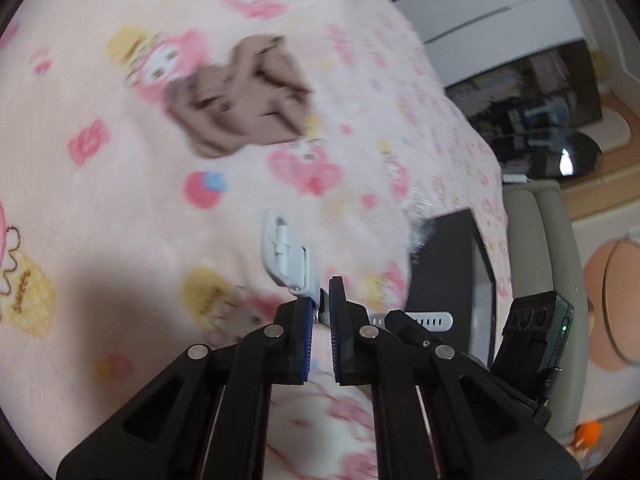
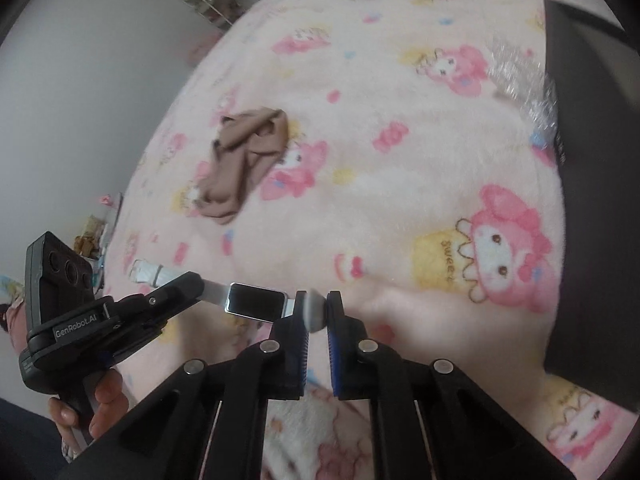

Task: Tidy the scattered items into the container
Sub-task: 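Carry the smartwatch with the left gripper toward the box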

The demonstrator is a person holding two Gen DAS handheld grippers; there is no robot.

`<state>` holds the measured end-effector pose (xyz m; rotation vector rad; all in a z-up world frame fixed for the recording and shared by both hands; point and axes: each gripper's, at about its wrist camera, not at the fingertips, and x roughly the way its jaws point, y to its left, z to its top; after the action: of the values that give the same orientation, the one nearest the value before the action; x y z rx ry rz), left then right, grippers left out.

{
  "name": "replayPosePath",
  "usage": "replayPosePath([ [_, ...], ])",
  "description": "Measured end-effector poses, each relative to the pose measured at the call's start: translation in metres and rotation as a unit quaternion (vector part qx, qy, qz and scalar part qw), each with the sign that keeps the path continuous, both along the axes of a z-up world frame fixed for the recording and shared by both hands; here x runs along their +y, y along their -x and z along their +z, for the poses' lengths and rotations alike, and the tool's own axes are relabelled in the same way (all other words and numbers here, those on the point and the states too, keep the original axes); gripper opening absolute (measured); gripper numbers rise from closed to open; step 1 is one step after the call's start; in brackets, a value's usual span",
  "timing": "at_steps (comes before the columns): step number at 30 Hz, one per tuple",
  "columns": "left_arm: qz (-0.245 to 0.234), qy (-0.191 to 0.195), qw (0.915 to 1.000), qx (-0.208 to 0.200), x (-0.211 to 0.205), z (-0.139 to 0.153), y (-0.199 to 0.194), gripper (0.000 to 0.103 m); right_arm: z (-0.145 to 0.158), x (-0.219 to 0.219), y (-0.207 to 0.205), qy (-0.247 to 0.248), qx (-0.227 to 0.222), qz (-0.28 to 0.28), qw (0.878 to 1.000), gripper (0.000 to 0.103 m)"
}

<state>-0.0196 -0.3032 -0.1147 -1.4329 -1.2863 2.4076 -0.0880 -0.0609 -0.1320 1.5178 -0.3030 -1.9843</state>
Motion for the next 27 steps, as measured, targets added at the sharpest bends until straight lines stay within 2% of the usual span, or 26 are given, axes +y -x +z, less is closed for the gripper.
replayPosePath([
  [5,-0.049,0.011,0.9978,0.043,0.046,0.040,0.003,0.006,0.043,0.040,-0.011,0.013,0.034,-0.014,0.999,0.007],
  [10,-0.111,0.008,0.9907,0.079,0.113,0.071,0.023,0.006,0.082,0.103,-0.017,-0.012,0.080,-0.042,0.996,0.007],
  [17,-0.178,0.026,0.9790,0.096,0.221,0.102,0.086,0.006,0.118,0.199,0.014,-0.061,0.129,-0.080,0.987,0.007],
  [21,-0.191,0.034,0.9766,0.093,0.266,0.099,0.128,0.006,0.118,0.244,0.052,-0.092,0.143,-0.099,0.981,0.007],
  [24,-0.198,0.039,0.9766,0.074,0.294,0.082,0.156,0.006,0.101,0.276,0.079,-0.094,0.133,-0.120,0.979,0.007],
  [27,-0.203,0.050,0.9764,0.054,0.313,0.061,0.175,0.006,0.073,0.299,0.097,-0.076,0.105,-0.140,0.982,0.007],
])
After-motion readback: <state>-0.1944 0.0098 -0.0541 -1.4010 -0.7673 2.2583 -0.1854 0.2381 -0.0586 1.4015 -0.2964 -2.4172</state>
